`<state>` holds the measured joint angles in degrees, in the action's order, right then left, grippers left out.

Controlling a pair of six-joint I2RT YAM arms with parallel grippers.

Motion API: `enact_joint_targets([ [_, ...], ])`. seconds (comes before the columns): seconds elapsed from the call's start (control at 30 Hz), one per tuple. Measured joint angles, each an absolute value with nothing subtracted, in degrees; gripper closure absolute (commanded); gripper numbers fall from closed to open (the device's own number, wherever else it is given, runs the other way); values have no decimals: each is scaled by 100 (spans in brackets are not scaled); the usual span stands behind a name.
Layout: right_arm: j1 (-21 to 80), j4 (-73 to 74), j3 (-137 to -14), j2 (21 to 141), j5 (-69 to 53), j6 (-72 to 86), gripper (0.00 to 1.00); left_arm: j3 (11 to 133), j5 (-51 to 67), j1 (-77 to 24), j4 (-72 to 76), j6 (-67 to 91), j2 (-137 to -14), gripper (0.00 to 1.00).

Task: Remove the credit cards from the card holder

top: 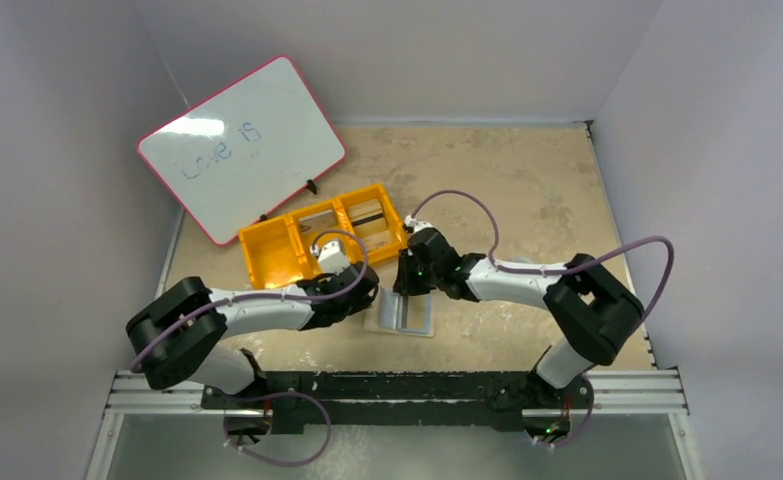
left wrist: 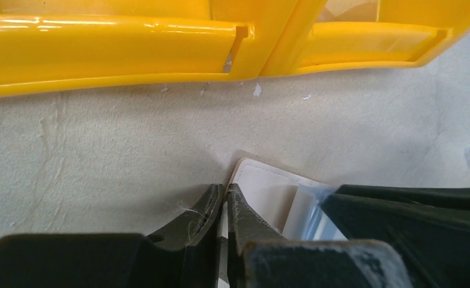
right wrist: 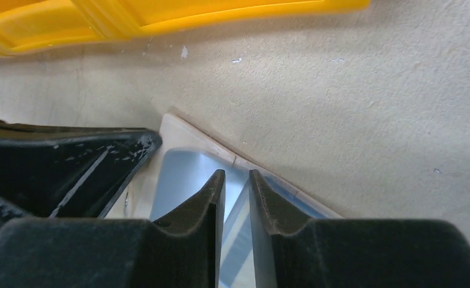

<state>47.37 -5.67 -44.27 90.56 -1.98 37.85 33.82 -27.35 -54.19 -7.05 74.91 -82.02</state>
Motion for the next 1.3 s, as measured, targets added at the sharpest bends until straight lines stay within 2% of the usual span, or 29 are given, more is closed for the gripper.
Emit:
enact_joint_targets([
  [0.13,4888,-460,-4589,9351,84,3629,87,3350,-2742,-5446,-827,7470,-7935,75],
  [0.2,4919,-464,-4650,9470,99,3575,87,3347,-2770,-5448,-928,7422,-7697,70],
  [0.33,4919,-489,-4716,9557,56,3516,88,3352,-2856,-5452,-1133,7227,-7118,64],
  [0.47,4919,-556,-4766,9627,45,3518,88,3354,-2674,-5452,-1026,6818,-6547,62],
  [0.6,4910,-692,-4722,9629,-106,3570,86,3352,-2073,-5452,-416,6506,-6431,66],
  [0.77,4871,-921,-4582,9616,-318,3706,86,3256,-1387,-5481,438,6383,-6866,73],
  [0.97,4829,-1133,-4462,9601,-486,3850,86,2908,-1304,-5548,1103,6519,-7037,71],
  [1.3,4609,-1688,-3990,9428,-760,4108,85,2853,-1619,-5857,1590,7120,-7382,83],
])
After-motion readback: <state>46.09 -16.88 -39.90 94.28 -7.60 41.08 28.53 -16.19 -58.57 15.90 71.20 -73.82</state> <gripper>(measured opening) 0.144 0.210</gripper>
